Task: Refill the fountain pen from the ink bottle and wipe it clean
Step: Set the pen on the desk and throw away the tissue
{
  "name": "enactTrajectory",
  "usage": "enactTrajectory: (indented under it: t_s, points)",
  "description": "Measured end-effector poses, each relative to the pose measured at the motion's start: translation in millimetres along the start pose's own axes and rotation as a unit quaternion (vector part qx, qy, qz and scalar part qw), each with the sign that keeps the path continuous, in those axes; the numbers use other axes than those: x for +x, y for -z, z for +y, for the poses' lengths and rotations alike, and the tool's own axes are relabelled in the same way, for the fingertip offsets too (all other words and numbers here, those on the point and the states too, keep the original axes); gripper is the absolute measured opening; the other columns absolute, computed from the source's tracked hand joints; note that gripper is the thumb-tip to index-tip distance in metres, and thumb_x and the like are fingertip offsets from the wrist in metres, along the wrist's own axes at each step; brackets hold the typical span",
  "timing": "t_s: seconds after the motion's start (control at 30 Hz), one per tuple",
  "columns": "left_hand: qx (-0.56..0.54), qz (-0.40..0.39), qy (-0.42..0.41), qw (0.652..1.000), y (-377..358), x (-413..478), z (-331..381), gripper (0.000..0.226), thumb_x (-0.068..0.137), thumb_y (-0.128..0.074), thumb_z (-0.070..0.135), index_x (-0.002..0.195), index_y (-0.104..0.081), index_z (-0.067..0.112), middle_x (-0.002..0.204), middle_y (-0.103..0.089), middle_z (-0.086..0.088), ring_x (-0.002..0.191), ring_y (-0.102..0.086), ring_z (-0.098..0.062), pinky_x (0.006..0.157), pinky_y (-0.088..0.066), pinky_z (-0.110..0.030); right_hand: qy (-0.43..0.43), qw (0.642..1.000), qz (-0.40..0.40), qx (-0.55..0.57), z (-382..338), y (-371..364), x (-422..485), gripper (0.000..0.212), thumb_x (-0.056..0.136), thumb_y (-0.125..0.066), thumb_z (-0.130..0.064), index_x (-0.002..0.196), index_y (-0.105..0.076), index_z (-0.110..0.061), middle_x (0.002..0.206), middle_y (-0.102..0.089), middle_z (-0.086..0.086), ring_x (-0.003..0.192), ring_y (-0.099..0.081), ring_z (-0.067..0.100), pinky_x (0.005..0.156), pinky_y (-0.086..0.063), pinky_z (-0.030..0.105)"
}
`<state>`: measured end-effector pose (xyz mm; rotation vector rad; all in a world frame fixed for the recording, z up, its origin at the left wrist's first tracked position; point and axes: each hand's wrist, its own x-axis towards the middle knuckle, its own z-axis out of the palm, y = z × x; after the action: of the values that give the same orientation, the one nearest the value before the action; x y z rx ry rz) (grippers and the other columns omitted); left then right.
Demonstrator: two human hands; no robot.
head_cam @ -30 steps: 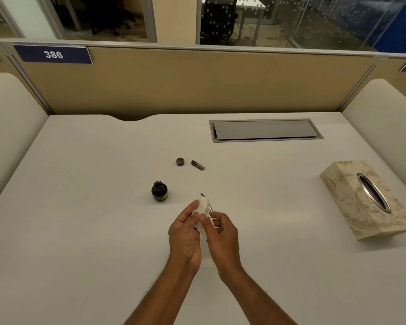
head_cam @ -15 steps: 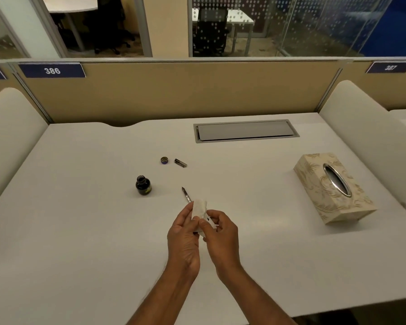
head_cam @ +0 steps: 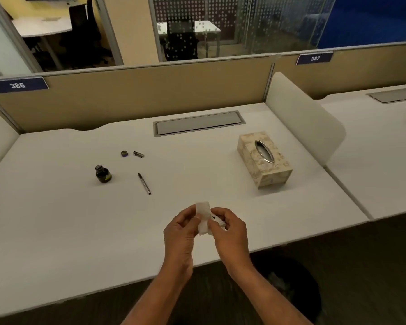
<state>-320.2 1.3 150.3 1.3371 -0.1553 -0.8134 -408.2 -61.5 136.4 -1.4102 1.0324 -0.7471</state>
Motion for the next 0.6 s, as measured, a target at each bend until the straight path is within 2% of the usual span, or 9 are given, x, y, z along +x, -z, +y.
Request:
enactTrajectory:
  t_s: [0.1, 0.2, 0.33, 0.4, 0.5, 0.6]
  points:
    - [0.067, -0.04, -0.013, 0.997, -16.3, -24.1, -10.1, 0.02, 0.092, -0.07, 0.007, 0.104, -0.077, 0.022, 0.098, -0.082, 0.006, 0.093, -0.077, -0.013, 0.075, -0.059, -0.02, 0.004, 1.0, 0.023, -0.002, 3.4, 35.9, -17.0, 0.019, 0.092, -0.065, -0.009, 0.1, -0.07, -0.026, 0.095, -0.073, -0.011, 0.087, -0.066, 0.002, 0.071, -0.055, 0.016]
    - [0.124, -0.087, -0.013, 0.988, -24.2, -38.1, -22.7, 0.019, 0.092, -0.071, 0.01, 0.103, -0.077, 0.024, 0.097, -0.081, 0.008, 0.092, -0.076, -0.009, 0.068, -0.056, -0.013, 0.004, 0.999, 0.047, -0.011, 10.3, 62.1, -34.7, 0.021, 0.091, -0.067, -0.009, 0.098, -0.069, -0.028, 0.095, -0.072, -0.012, 0.089, -0.066, 0.001, 0.073, -0.057, 0.018]
    - [0.184, -0.167, 0.003, 0.969, -24.2, -47.7, -41.8, 0.019, 0.092, -0.072, 0.015, 0.109, -0.077, 0.023, 0.1, -0.081, 0.009, 0.093, -0.076, -0.008, 0.075, -0.06, -0.02, -0.006, 0.996, 0.078, -0.033, 31.3, 85.9, -56.1, 0.02, 0.09, -0.07, -0.012, 0.105, -0.071, -0.025, 0.097, -0.073, -0.01, 0.09, -0.069, 0.004, 0.077, -0.06, 0.025]
    - [0.201, -0.201, 0.007, 0.959, -21.6, -52.8, -53.0, 0.018, 0.092, -0.072, 0.017, 0.108, -0.077, 0.023, 0.098, -0.08, 0.01, 0.091, -0.075, -0.007, 0.075, -0.059, -0.02, -0.012, 0.995, 0.09, -0.033, 44.1, 93.4, -68.7, 0.022, 0.09, -0.071, -0.012, 0.107, -0.071, -0.025, 0.098, -0.073, -0.009, 0.091, -0.07, 0.006, 0.077, -0.059, 0.025]
    - [0.22, -0.224, 0.013, 0.949, -18.4, -63.2, -72.7, 0.016, 0.092, -0.071, 0.016, 0.106, -0.076, 0.023, 0.096, -0.079, 0.01, 0.089, -0.075, -0.004, 0.072, -0.057, -0.016, -0.015, 0.993, 0.104, -0.048, 61.5, 102.1, -91.2, 0.022, 0.09, -0.07, -0.012, 0.107, -0.071, -0.027, 0.096, -0.073, -0.009, 0.091, -0.07, 0.006, 0.076, -0.058, 0.023]
    - [0.24, -0.239, 0.017, 0.941, -17.3, -76.9, -92.2, 0.017, 0.093, -0.07, 0.013, 0.106, -0.075, 0.022, 0.094, -0.079, 0.01, 0.088, -0.075, -0.005, 0.071, -0.057, -0.016, -0.024, 0.99, 0.122, -0.061, 77.0, 114.1, -109.4, 0.022, 0.089, -0.072, -0.011, 0.103, -0.07, -0.028, 0.093, -0.073, -0.009, 0.088, -0.07, 0.007, 0.076, -0.059, 0.027]
